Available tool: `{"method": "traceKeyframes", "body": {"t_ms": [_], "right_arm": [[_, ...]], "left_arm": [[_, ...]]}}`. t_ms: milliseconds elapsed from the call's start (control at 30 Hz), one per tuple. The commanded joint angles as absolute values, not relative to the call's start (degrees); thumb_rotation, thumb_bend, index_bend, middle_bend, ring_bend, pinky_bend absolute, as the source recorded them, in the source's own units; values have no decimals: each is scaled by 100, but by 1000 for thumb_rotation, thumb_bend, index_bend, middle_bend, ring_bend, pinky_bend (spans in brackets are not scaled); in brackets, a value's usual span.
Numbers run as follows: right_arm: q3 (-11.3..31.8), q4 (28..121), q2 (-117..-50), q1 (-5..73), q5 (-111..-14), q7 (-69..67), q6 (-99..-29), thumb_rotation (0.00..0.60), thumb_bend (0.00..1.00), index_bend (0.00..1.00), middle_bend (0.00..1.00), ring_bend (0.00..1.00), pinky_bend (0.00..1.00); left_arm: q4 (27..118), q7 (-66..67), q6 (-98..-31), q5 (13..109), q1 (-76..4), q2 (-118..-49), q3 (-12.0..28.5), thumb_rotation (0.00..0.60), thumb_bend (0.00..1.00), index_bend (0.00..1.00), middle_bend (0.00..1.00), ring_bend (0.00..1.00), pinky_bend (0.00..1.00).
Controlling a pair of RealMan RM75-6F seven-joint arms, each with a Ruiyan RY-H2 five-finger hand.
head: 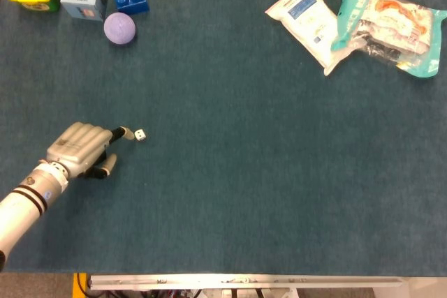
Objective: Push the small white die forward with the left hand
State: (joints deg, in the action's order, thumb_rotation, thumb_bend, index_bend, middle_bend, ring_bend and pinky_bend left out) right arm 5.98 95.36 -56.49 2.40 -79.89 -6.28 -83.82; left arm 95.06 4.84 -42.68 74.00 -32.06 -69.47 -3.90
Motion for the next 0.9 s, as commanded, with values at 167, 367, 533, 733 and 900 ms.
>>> {"method": "traceKeyframes", "body": {"t_ms": [167, 367, 533, 733, 900], "right_arm": [[597, 9522, -5646, 220, -7977, -643, -8393, 600, 409, 150, 336, 276, 328], [595, 9508, -5642, 198, -7982, -667, -8413, 600, 410, 150, 337, 276, 328], [591, 9481, -5640, 167, -7980, -704, -8441, 600, 410, 150, 336, 276, 328], [578, 9432, -5644, 139, -7969, -747, -8437, 600, 410, 150, 337, 276, 328], [592, 9420, -5656, 178, -7989, -743, -8395, 600, 410, 150, 337, 276, 328]], "left_arm": [[9483, 480, -4221, 7354, -3285, -7032, -342, 600, 595, 211, 1000, 1000, 1000], [9536, 447, -4253, 7358, -3333, -7037, -289, 600, 595, 211, 1000, 1000, 1000], [9554, 465, -4224, 7363, -3410, -7094, -249, 600, 595, 211, 1000, 1000, 1000], [9652, 578, -4436, 7354, -3385, -7075, -210, 600, 595, 205, 1000, 1000, 1000], [9787, 610, -4913, 7341, -3180, -6940, -172, 600, 595, 166, 994, 988, 1000]]}}
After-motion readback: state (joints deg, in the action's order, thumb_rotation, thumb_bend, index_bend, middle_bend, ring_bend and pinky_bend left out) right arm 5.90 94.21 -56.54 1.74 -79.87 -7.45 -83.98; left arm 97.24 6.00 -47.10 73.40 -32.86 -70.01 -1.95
